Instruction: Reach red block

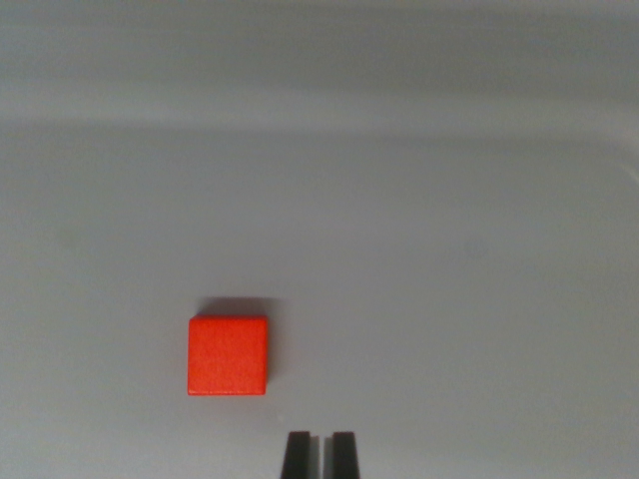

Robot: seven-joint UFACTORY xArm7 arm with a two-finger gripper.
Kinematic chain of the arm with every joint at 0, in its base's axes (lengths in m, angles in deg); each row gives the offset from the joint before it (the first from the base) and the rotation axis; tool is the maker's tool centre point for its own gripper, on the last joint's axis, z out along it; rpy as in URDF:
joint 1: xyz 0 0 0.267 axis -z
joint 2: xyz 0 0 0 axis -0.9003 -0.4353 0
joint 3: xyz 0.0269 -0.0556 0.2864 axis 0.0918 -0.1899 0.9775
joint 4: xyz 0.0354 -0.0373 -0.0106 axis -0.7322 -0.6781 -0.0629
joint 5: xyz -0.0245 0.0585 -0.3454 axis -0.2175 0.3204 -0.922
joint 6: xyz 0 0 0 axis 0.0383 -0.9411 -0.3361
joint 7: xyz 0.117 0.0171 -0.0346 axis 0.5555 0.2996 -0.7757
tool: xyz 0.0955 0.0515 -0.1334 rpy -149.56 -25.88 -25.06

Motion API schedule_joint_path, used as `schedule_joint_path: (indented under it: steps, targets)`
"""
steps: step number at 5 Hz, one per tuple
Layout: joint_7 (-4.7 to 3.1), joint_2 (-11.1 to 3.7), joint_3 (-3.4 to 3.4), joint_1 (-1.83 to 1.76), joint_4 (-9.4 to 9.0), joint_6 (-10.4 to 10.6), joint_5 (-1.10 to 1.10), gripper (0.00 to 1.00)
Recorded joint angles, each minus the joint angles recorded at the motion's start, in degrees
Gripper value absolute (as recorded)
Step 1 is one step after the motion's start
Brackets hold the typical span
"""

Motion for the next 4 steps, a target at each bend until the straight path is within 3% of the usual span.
schedule_joint_path:
  steps: [1, 2, 3, 4]
  targets:
    - [0.0, 0.0, 0.0, 0.0, 0.0, 0.0, 0.0, 0.0]
    - [0.28, -1.69, 0.23, -0.26, -1.52, 2.73, -0.05, 0.0]
    - [0.28, -1.69, 0.23, -0.26, -1.52, 2.73, -0.05, 0.0]
    - [0.56, -3.37, 0.46, -0.51, -3.03, 5.45, -0.1, 0.0]
